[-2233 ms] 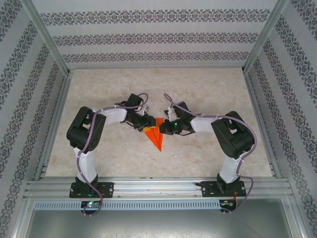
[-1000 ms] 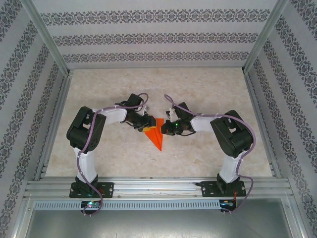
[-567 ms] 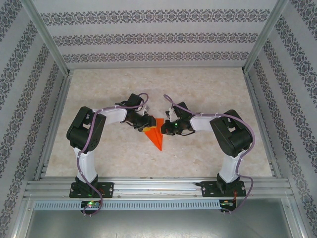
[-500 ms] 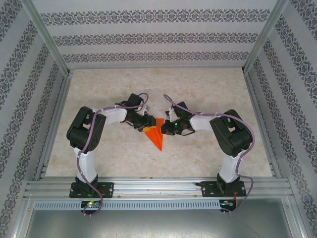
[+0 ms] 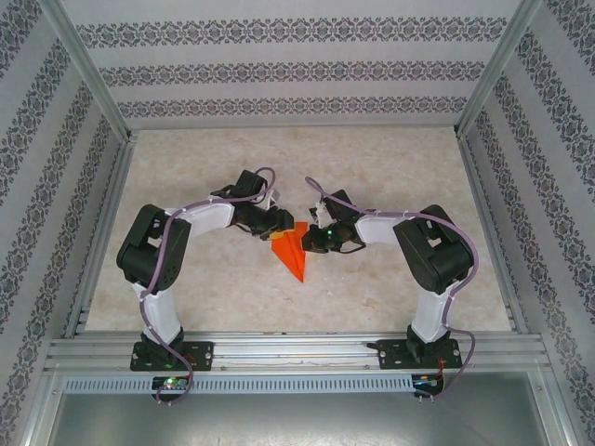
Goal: Fold a paper plane with a square sheet of paper (fold left side to right side)
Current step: Fourth fold the wing at the center of the table.
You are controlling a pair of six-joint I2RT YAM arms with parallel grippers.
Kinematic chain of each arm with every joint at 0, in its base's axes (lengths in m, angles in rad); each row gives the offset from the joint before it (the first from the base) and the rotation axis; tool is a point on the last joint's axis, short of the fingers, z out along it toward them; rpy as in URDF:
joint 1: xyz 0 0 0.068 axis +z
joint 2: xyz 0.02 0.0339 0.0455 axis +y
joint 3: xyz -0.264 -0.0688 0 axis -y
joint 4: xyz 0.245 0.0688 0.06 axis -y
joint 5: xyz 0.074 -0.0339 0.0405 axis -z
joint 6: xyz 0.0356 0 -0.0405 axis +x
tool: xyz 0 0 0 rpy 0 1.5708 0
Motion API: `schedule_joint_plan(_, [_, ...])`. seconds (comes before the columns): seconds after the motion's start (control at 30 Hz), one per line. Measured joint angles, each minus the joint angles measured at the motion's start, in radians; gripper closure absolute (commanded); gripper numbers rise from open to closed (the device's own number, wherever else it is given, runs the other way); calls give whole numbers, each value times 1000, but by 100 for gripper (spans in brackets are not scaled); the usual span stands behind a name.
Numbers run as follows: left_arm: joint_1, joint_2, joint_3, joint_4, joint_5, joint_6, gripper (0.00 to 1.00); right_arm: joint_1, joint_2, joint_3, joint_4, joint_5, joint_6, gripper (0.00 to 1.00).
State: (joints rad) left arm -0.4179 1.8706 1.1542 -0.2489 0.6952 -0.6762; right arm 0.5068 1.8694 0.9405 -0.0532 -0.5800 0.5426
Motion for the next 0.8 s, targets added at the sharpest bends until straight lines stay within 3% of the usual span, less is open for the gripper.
schedule_joint_plan(0.17, [0, -6, 0, 12, 19, 0, 82, 0, 0, 3, -7, 3, 0, 100])
schedule_joint_plan(0.3, [-2, 13, 3, 35, 60, 0, 91, 2, 2, 10, -18, 7, -4, 100])
schedule_joint_plan(0.5, [-2, 91, 24, 52, 96, 3, 97, 2, 3, 18, -33, 10, -18, 100])
schedule_joint_plan(0.8, [-2, 134, 34, 54, 105, 8, 99, 6, 4, 24, -45, 20, -26, 100])
